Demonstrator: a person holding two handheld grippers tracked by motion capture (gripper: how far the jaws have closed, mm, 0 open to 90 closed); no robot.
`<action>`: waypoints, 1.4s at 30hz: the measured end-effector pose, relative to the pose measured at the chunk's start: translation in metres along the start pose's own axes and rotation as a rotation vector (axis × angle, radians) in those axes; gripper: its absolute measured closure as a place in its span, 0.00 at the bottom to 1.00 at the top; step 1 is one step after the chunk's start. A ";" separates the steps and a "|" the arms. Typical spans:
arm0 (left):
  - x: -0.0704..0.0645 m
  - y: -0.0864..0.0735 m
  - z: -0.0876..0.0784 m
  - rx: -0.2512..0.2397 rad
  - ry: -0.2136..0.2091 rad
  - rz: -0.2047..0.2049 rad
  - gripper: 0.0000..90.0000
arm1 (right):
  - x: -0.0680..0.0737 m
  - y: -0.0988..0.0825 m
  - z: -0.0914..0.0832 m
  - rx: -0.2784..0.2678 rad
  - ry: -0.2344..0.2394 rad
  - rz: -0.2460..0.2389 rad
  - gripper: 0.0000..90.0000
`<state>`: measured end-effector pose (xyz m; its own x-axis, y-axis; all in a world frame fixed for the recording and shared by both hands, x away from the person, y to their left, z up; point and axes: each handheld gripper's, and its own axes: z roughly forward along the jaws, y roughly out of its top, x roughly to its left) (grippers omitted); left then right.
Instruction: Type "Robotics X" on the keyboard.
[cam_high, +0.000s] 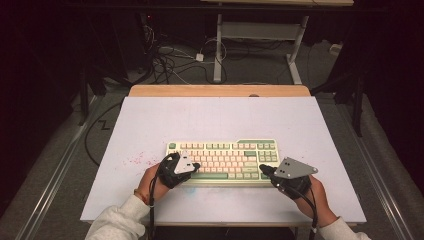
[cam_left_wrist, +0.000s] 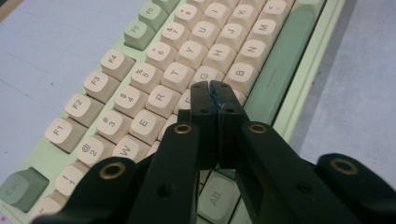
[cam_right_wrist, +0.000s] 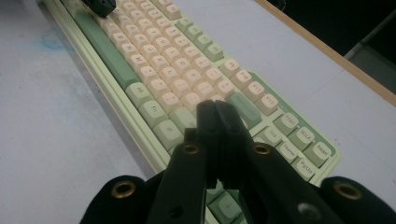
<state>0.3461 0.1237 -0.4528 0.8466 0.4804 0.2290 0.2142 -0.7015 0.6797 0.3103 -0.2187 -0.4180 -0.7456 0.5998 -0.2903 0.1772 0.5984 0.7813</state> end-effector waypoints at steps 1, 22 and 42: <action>0.000 0.000 -0.001 -0.002 -0.003 0.001 0.96 | 0.000 0.000 0.000 -0.001 0.000 -0.002 1.00; 0.003 -0.005 -0.015 -0.023 0.023 -0.002 0.96 | -0.001 0.000 0.000 -0.005 -0.002 -0.007 1.00; 0.012 -0.009 -0.022 -0.040 0.042 -0.044 0.96 | 0.000 0.001 0.001 -0.003 0.001 -0.007 1.00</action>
<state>0.3440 0.1476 -0.4409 0.8156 0.5323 0.2269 0.2304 -0.6584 0.7166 0.3108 -0.2180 -0.4179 -0.7477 0.5950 -0.2948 0.1704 0.6011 0.7808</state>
